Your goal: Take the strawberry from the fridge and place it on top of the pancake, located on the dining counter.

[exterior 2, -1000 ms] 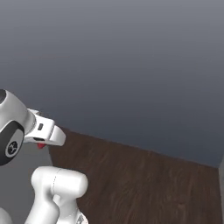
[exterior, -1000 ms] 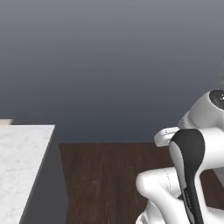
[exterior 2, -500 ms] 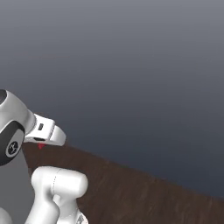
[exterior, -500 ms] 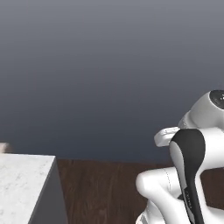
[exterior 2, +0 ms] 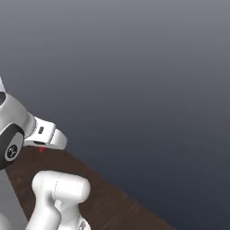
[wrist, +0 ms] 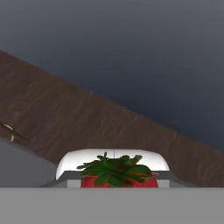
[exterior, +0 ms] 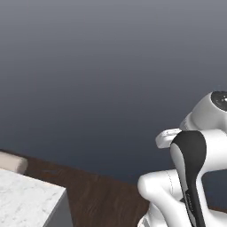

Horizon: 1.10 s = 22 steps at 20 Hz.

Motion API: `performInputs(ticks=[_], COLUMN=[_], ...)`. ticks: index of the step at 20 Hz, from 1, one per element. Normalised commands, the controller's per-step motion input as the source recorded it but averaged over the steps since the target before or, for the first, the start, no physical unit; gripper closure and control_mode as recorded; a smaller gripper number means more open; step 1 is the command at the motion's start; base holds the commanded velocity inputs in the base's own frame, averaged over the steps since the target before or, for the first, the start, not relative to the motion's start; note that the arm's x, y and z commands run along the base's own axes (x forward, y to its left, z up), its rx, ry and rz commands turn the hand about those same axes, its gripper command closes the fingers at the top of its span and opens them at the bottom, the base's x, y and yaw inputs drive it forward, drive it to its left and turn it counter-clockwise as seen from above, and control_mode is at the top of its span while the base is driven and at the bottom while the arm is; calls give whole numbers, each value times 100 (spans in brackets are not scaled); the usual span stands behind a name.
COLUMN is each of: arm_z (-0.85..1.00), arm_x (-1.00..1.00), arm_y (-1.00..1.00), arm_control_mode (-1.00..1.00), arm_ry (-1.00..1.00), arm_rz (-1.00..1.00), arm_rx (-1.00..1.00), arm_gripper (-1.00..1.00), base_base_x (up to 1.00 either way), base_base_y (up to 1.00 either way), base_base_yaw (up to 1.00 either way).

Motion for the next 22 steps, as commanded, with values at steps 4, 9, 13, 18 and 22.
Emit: performInputs(ticks=[4, 9, 13, 18, 22], arm_z=[0, 0, 0, 0, 0], arm_x=[0, 0, 0, 0, 0], arm_y=[0, 0, 0, 0, 0], arm_control_mode=[100, 100, 100, 100, 100], arm_ry=[0, 0, 0, 0, 0], arm_rz=[0, 0, 0, 0, 0], arm_rx=[0, 0, 0, 0, 0], arm_gripper=[100, 100, 100, 100, 100], base_base_x=[100, 100, 99, 99, 94], base_base_y=[-11, -7, -9, -13, -20], base_base_yaw=[59, 77, 85, 85, 86])
